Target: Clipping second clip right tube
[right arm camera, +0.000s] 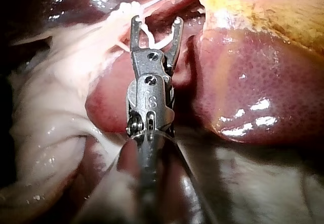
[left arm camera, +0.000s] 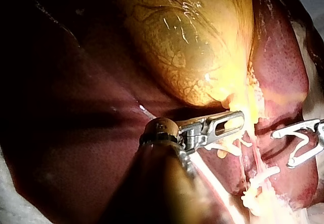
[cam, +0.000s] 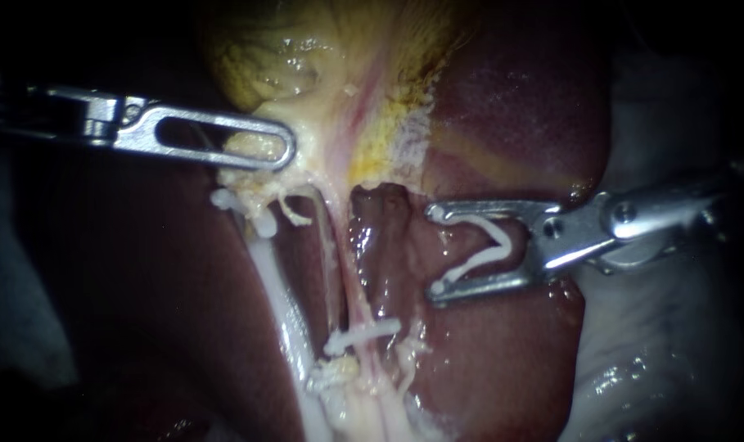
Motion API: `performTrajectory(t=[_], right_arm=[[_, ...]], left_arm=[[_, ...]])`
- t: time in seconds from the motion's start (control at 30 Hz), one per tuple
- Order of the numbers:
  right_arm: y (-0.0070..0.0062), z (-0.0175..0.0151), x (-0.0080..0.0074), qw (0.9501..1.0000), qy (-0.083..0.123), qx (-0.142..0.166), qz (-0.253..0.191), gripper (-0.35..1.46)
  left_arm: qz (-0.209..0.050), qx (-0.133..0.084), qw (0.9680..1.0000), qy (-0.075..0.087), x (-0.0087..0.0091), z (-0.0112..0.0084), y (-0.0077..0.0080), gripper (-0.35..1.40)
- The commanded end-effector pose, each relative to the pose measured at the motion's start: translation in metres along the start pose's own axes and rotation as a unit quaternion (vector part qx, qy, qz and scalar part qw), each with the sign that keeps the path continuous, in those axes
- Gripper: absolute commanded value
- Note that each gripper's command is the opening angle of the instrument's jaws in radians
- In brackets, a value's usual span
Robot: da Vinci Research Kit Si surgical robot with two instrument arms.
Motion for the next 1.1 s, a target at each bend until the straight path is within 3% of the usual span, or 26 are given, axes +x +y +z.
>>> performTrajectory(t=[0.03,0.13,0.43,0.77,1.1], right_arm=[[-0.0001,0.0005,-0.0002,0.9999,-0.001,0.002,0.011,0.49],[-0.0003,0.0022,-0.0007,0.9989,-0.002,0.010,0.046,0.49],[-0.0004,0.0058,-0.0014,0.9964,-0.020,0.025,0.079,0.48],[-0.0007,0.0073,-0.0010,0.9908,0.010,0.071,0.115,0.44],[-0.0006,0.0074,-0.0008,0.9848,0.012,0.076,0.156,0.26]], left_arm=[[0.000,0.000,1.0000,0.000,0.0000,0.0000,-0.0001,-0.35],[0.000,-0.001,1.0000,0.000,0.0001,0.0000,-0.0002,-0.35],[-0.001,-0.003,1.0000,-0.002,0.0001,0.0002,-0.0003,-0.35],[-0.001,-0.003,1.0000,-0.003,0.0001,0.0004,-0.0003,-0.35],[-0.001,-0.003,1.0000,-0.003,0.0001,0.0005,-0.0003,-0.35]])
